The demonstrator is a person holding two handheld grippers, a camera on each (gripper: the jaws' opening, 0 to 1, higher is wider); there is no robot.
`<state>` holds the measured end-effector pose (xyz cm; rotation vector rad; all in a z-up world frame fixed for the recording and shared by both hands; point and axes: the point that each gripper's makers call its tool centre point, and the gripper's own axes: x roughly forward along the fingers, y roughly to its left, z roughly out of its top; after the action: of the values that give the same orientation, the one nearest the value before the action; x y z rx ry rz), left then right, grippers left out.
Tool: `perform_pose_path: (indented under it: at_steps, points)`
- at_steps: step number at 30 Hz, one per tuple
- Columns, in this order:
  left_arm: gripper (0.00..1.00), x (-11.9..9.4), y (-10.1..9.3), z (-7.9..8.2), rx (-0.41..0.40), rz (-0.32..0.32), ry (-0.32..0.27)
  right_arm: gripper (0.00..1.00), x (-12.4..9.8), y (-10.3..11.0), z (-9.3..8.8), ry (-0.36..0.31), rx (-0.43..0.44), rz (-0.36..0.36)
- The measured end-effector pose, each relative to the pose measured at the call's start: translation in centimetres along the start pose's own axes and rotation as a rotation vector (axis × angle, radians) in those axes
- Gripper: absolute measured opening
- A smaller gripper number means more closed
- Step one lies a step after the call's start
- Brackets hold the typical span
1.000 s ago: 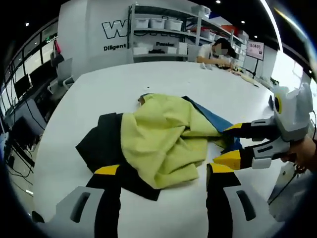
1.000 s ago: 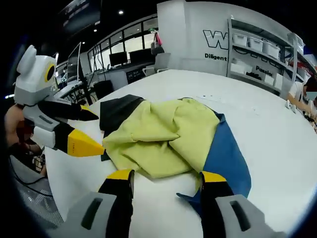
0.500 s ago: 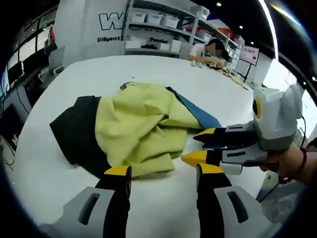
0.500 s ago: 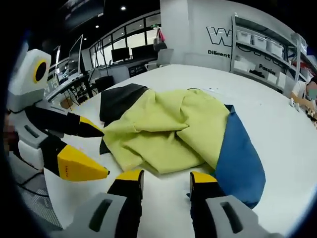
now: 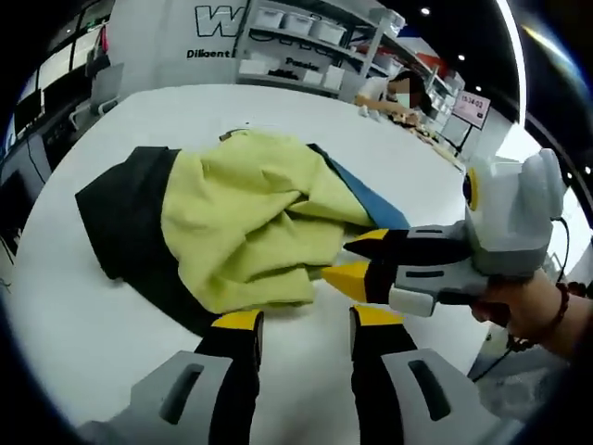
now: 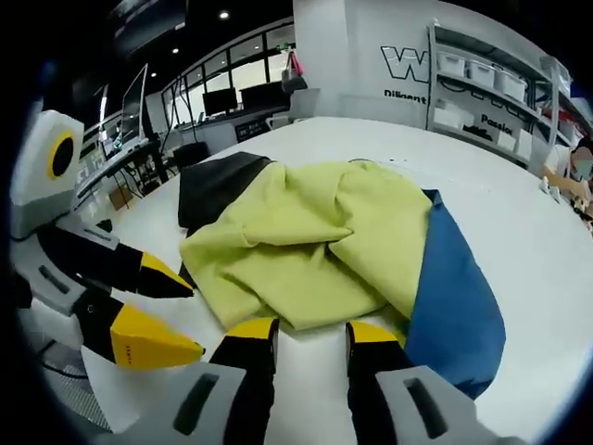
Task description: Fold the garment on the visible template until the final outline fits inside the template.
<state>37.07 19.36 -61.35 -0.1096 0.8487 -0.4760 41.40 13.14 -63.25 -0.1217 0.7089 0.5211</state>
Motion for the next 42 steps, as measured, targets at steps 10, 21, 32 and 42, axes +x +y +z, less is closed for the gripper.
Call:
perform_pose_path:
  at_steps: [10,21,32,42]
  points:
    - [0.23,2.0,-0.4,0.3,0.02,-0.006,-0.008,0.14,0.6,-0.2,-0.4,0.008,0.038,0.0]
    - [0.02,3.3,0.9,0.7,0.072,0.044,0.015,0.0,0.9,0.8,0.1,-0.006,0.012,0.017]
    - [0.02,0.6,1.4,2.7,0.098,0.055,-0.039,0.0,-0.7,0.4,1.5,-0.05,-0.032,0.02]
    - [0.02,-2.5,2.2,4.9,0.11,0.081,-0.107,0.0,-2.9,-0.2,2.8,-0.08,-0.059,0.008]
